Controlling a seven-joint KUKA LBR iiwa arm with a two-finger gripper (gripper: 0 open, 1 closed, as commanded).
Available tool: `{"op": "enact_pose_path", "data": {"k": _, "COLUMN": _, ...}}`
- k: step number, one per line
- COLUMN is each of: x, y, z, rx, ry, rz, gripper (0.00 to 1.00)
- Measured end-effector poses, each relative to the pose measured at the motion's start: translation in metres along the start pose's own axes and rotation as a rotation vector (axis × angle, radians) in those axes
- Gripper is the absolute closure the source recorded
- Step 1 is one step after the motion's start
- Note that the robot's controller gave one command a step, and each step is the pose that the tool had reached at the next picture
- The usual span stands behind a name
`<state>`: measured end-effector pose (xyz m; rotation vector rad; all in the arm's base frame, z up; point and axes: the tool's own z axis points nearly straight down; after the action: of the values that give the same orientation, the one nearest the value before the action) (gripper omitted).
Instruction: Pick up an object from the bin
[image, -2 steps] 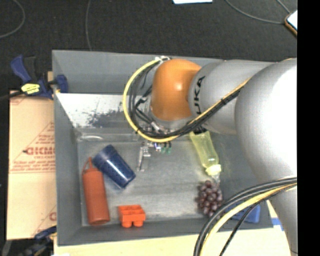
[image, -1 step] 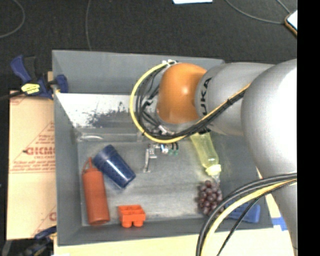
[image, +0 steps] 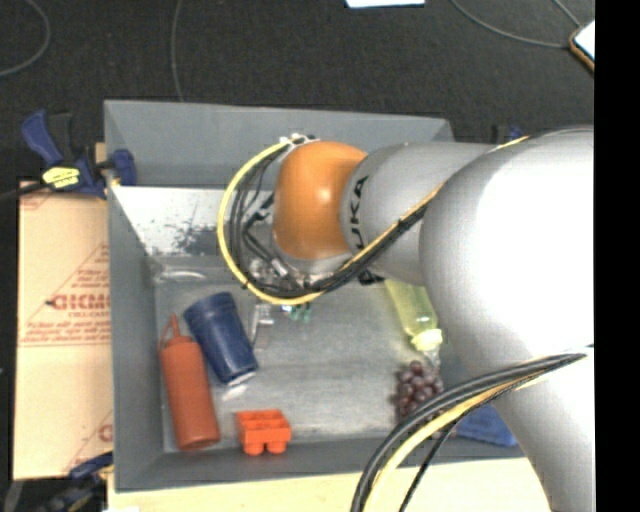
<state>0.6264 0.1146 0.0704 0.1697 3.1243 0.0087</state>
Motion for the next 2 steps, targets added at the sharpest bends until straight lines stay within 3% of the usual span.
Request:
{"op": "enact_pose_path", "data": {"k": 1, "x": -0.0021, "y": -0.0077, "z": -0.0178, "rx": 0.004, "ry": 0.002, "rz": -0.024, "gripper": 0.0}}
{"op": "enact_pose_path", "data": {"k": 2, "x": -0.0018, "y": 0.0017, "z": -0.0256, "rx": 0.004, "ry": -0.008, "rz": -0.142, "gripper": 0.0}}
